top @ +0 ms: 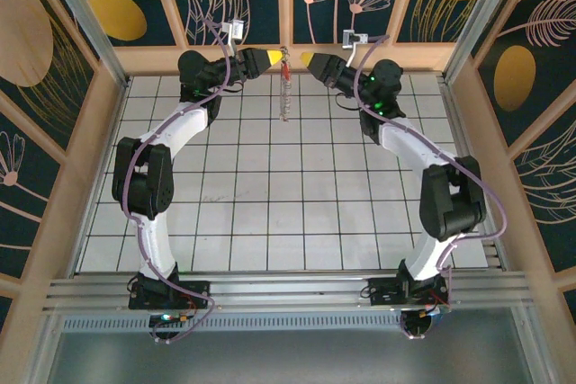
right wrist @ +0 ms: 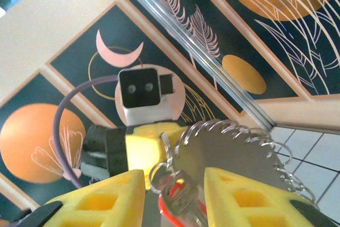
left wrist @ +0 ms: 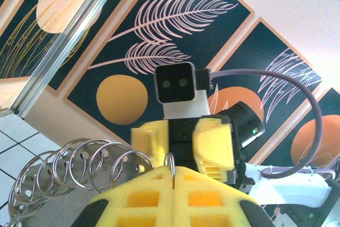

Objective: Put the keys on the keyring

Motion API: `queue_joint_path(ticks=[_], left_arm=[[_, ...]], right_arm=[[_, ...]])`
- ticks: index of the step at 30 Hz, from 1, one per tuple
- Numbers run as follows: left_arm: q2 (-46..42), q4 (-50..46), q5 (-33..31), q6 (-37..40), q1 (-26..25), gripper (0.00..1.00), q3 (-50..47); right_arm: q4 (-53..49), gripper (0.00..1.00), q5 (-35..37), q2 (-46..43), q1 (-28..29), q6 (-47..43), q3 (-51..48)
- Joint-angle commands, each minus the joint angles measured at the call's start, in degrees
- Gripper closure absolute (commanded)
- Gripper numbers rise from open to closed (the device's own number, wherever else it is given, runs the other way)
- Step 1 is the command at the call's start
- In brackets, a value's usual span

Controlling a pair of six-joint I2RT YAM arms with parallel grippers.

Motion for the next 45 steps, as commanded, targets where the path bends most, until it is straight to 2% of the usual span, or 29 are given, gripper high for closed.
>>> queue_joint_path(ticks=[1, 23, 33, 45], left_arm=[[-2.27, 2.54, -1.29, 0.55, -0.14, 1.0, -0.09], [-2.31, 2.55, -1.15, 0.55, -0.19, 1.0, -0.26], [-2.23, 2.56, -1.16, 0.57, -0.25, 1.0, -0.29], [-1.87, 2.48, -1.24, 0.8, -0.23, 1.0, -0.06]], right_arm=[[8.32, 0.66, 2.54, 3.15, 0.99, 6.65, 3.37], [9.11, 0.68, 1.68, 10.03, 3.65, 9.09, 10.64], [8.85, 0.77, 0.75, 10.24, 4.31, 8.86, 10.82], [9.16, 0.75, -0.09, 9.11, 4.71, 8.1, 8.55]])
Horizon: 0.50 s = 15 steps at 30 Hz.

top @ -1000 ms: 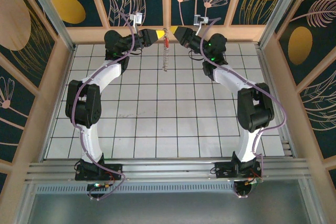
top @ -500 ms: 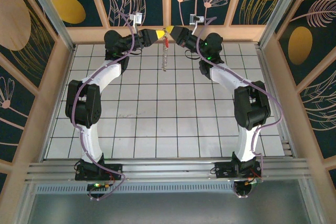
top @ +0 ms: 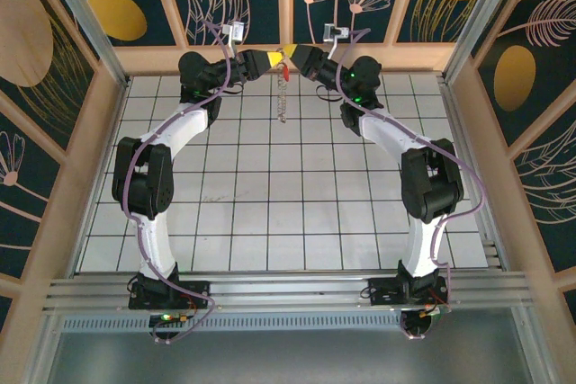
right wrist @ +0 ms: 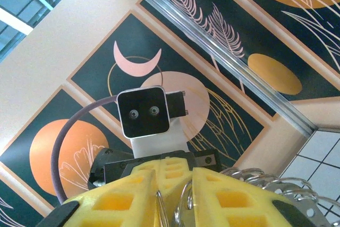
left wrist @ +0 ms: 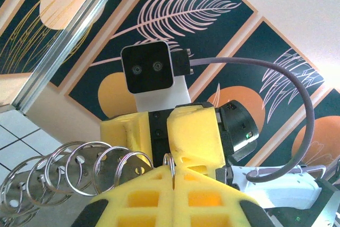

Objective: Put the keys on the keyring

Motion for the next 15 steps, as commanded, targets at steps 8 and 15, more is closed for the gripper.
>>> queue_joint_path(ticks=[8, 15], left_arm=[[-1.95, 2.17, -1.24, 1.01, -0.2, 1.0, 0.69], [-1.98, 2.14, -1.24, 0.99, -0.17, 1.0, 0.72]], right_arm=[[3.8, 0.8, -1.49, -1.09, 0.9, -0.14, -1.35], [3.86, 0.99, -1.31, -1.44, 0.73, -0.23, -2.07]])
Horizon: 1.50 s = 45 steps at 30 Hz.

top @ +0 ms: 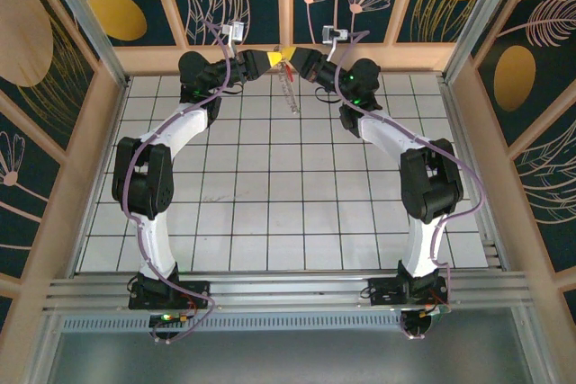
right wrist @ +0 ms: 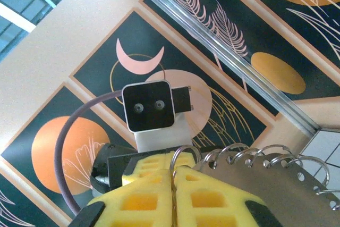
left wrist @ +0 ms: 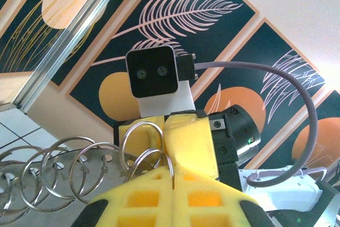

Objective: Put the keys on the keyring

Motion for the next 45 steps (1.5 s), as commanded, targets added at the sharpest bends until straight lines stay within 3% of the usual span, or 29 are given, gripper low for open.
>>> queue_joint_path(ticks=[1, 5, 9, 12, 14, 19, 23, 28, 31, 45], left_arm=[[-1.95, 2.73, -1.14, 1.03, -0.22, 1.0, 0.69], [-1.89, 2.71, -1.18, 1.05, -0.21, 1.0, 1.12], [-2.03, 0.94, -0.78, 1.74, -0.13, 0.87, 2.2], [-2.73, -1.88, -0.87, 4.1, -0.13, 0.83, 2.44], [-3.09, -2.84, -0.74, 5.01, -0.14, 0.74, 2.5], [-4.07, -7.01, 0.61, 8.2, 0.75, 0.68, 3.56], [-4.45, -16.3, 4.01, 14.67, 1.57, 0.62, 6.75], [-3.43, -36.98, 8.03, 29.93, 1.75, 0.6, 13.67], [-1.94, -44.39, 9.8, 34.39, 1.84, 0.6, 16.5], [1.29, -48.51, 13.25, 36.36, 1.5, 0.63, 18.06]], right_arm=[[1.95, 1.0, -1.33, -1.43, 0.41, 0.03, -1.11], [1.39, 1.0, -1.89, -1.5, -0.12, -0.37, -1.33], [-0.62, 1.0, -3.32, -1.84, -0.86, -2.1, -1.08], [-1.33, 1.0, -4.13, -2.55, -1.51, -3.2, -1.49], [-2.34, 1.0, -4.61, -3.0, -1.96, -4.1, -1.51], [-5.1, 1.0, -6.76, -3.49, -3.01, -6.07, -1.25], [-8.6, 1.0, -9.59, -3.7, -4.09, -8.25, -0.12], [-12.1, 1.0, -13.15, -3.47, -5.38, -10.44, 1.54], [-12.5, 1.0, -14.8, -3.05, -5.8, -10.39, 2.41], [-13.39, 1.0, -16.36, -2.01, -5.01, -10.06, 4.89]])
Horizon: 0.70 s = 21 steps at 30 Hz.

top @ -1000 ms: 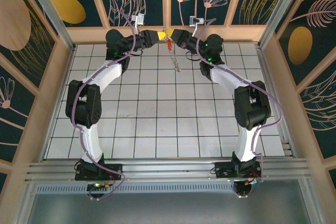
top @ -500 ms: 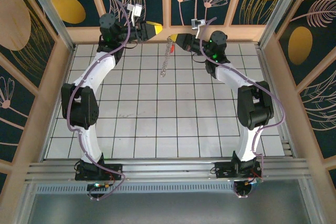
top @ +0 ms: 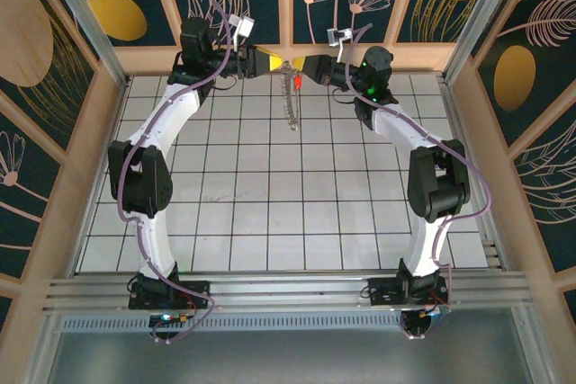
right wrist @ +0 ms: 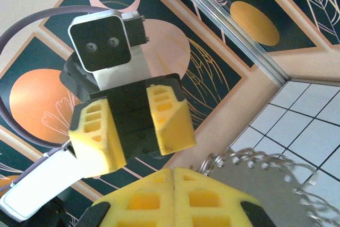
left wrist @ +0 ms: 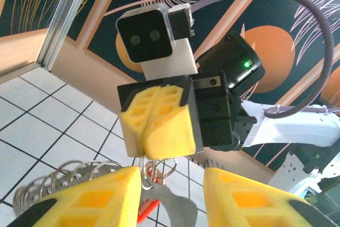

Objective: Put the keys on the keyring

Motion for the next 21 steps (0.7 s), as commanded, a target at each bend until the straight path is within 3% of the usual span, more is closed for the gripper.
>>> queue_joint_path(ticks=[1, 21], left_arm=[[0.37, -0.88, 2.24, 1.78, -0.28, 0.63, 1.23], [-0.67, -1.28, 1.44, 3.06, -1.12, 0.63, 1.34]], right_arm=[[1.69, 1.0, -1.07, -1.04, 0.72, -0.92, 2.67], [1.56, 1.0, -0.27, 0.37, 1.43, -0.69, 3.51]])
